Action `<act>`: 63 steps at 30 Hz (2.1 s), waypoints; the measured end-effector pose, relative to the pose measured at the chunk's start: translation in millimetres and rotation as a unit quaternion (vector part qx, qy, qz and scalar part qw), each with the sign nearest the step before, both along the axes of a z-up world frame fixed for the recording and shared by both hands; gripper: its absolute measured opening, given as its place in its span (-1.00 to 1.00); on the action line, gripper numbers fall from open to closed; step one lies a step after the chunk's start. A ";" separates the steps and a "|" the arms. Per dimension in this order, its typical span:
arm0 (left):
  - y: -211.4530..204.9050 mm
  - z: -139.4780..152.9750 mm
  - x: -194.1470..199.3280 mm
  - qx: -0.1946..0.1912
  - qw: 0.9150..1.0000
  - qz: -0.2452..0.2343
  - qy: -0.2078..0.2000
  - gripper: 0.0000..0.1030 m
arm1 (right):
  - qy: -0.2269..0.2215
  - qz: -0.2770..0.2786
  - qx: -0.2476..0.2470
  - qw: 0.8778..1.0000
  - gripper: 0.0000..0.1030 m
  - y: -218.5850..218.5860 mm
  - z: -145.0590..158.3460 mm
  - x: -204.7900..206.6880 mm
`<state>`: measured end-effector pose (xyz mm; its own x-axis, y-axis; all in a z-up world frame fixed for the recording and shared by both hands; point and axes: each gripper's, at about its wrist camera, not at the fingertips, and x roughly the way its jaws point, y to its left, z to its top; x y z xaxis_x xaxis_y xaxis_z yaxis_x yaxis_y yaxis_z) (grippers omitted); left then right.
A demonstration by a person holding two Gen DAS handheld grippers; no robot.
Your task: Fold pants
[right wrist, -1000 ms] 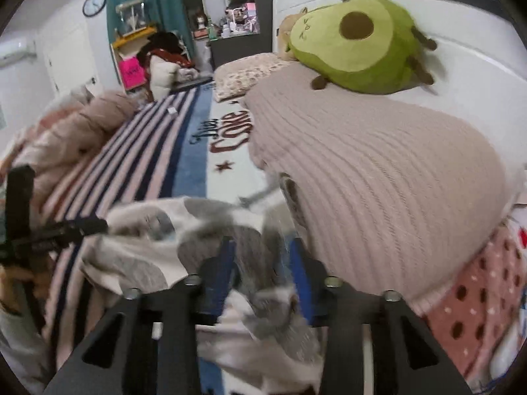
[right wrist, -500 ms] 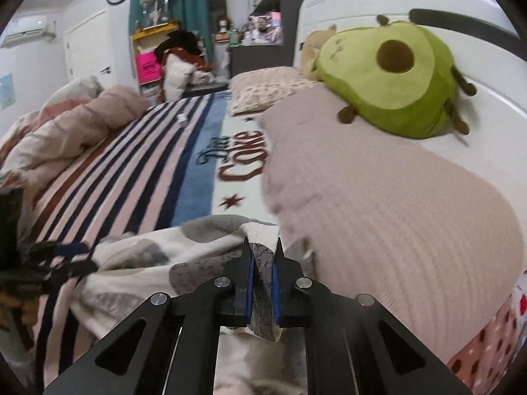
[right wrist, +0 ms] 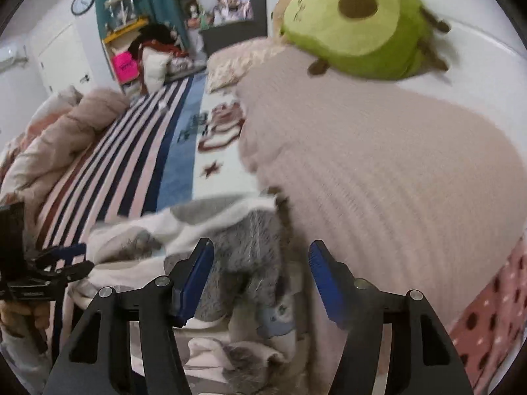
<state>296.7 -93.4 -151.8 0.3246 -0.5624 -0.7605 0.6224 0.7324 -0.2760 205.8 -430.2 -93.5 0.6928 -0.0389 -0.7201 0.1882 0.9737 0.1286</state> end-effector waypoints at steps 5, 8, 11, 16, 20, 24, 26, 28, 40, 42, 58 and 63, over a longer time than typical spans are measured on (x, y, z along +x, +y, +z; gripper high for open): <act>3.3 -3.8 1.2 -0.012 0.999 -0.021 0.023 0.61 | 0.042 -0.002 -0.036 0.998 0.00 8.4 -19.9 -1.6; 7.7 -1.2 5.2 -0.030 0.999 -0.005 0.031 0.61 | 0.055 -0.007 -0.032 0.998 -0.05 6.6 -24.4 -12.3; 6.6 1.8 5.2 -0.048 0.998 0.000 0.032 0.61 | 0.052 -0.016 -0.009 0.998 -0.05 4.7 -22.1 -20.2; -9.4 -14.6 9.2 -0.075 0.993 -0.010 0.090 0.61 | 0.068 -0.011 0.065 0.996 0.06 -3.8 -37.0 -21.5; -25.2 -22.9 4.6 -0.072 0.993 -0.010 0.092 0.42 | 0.075 -0.005 0.067 0.995 -0.02 2.6 -44.8 -20.7; -29.6 -11.8 -4.6 -0.062 0.997 0.005 0.055 0.00 | 0.063 0.011 0.070 0.995 -0.56 6.4 -46.3 -27.8; -31.4 -1.7 -9.7 -0.057 0.998 0.009 0.029 -0.21 | 0.044 0.020 0.075 0.996 -0.66 8.9 -40.0 -34.3; -27.2 16.0 -18.2 -0.066 0.998 0.014 0.004 -0.30 | 0.025 0.028 0.085 0.996 -0.71 10.2 -31.2 -40.2; 106.5 83.2 -133.8 -0.035 0.989 0.133 -0.051 -0.33 | 0.004 0.197 0.247 0.949 -0.74 64.0 -8.8 -71.0; 121.0 70.2 -148.8 -0.014 0.987 0.153 -0.038 -0.30 | 0.027 0.220 0.241 0.945 -0.70 82.6 -15.3 -73.5; 184.3 1.1 -163.9 -0.085 0.972 0.210 0.063 0.29 | 0.045 0.221 0.181 0.957 0.32 107.0 -29.5 -61.3; 162.9 -25.4 -162.8 -0.127 0.969 0.186 0.102 0.29 | 0.106 0.216 0.178 0.954 0.32 111.1 -58.6 -52.6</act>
<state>133.8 69.5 -177.1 0.3982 -0.6124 -0.6829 0.2419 0.7882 -0.5658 153.2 -319.1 -152.1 0.4262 0.4913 -0.7596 -0.1627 0.8676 0.4698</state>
